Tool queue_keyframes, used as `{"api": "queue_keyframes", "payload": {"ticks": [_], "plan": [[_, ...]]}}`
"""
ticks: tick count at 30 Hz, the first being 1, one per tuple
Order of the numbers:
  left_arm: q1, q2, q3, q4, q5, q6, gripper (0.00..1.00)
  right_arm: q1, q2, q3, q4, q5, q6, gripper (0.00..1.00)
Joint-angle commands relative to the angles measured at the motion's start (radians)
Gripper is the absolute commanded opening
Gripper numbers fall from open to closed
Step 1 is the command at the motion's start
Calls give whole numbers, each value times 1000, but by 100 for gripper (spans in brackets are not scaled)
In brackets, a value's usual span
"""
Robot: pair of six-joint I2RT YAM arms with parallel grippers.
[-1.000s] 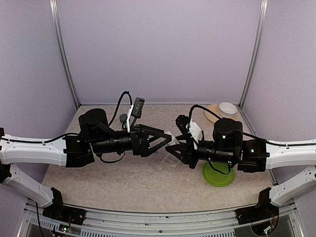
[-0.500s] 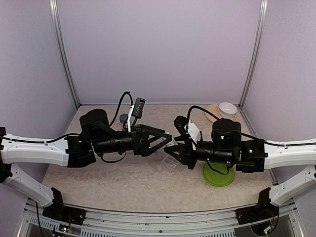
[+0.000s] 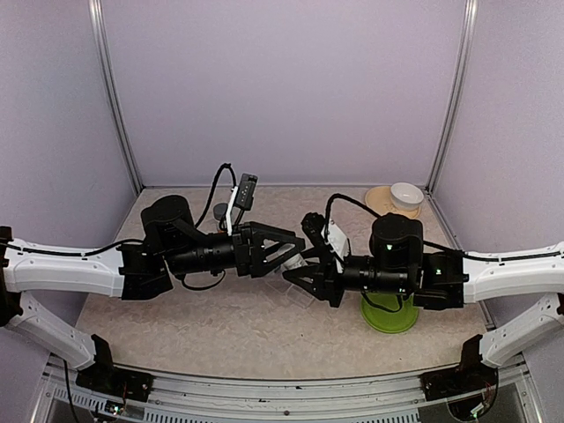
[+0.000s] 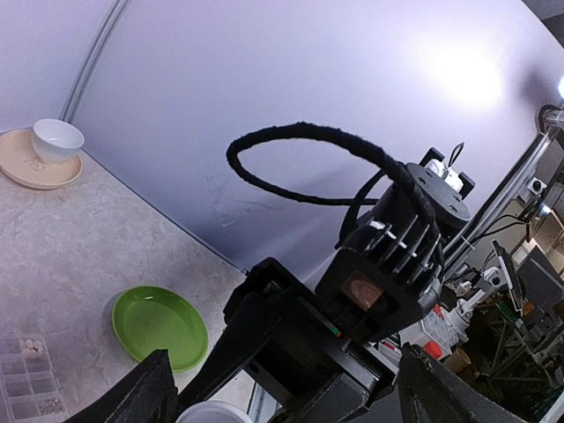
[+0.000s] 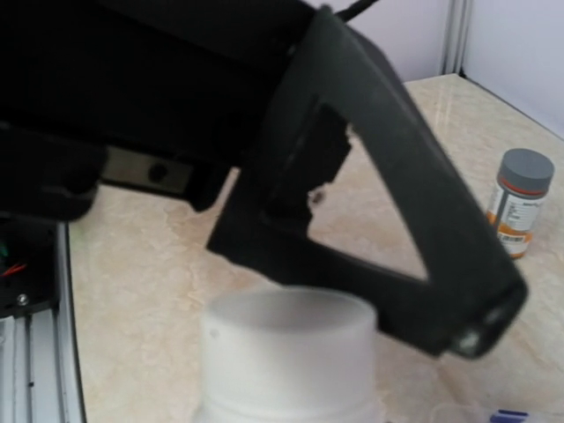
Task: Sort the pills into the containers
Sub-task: Screw the lid of the pill bottle onto the pill bottle.
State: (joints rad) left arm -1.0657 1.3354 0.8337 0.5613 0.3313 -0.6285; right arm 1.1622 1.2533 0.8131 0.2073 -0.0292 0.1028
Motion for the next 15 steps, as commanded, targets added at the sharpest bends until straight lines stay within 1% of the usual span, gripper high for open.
{"api": "queue_keyframes", "payload": {"ticks": [1, 6, 15], "plan": [[-18, -13, -6, 70, 57, -10, 84, -9, 15, 11, 8, 12, 24, 15], [-15, -38, -9, -10, -18, 7, 88, -12, -44, 9, -23, 43, 6, 16], [-16, -43, -11, -37, -40, 9, 89, -42, -103, 6, -74, 81, -18, 16]]}}
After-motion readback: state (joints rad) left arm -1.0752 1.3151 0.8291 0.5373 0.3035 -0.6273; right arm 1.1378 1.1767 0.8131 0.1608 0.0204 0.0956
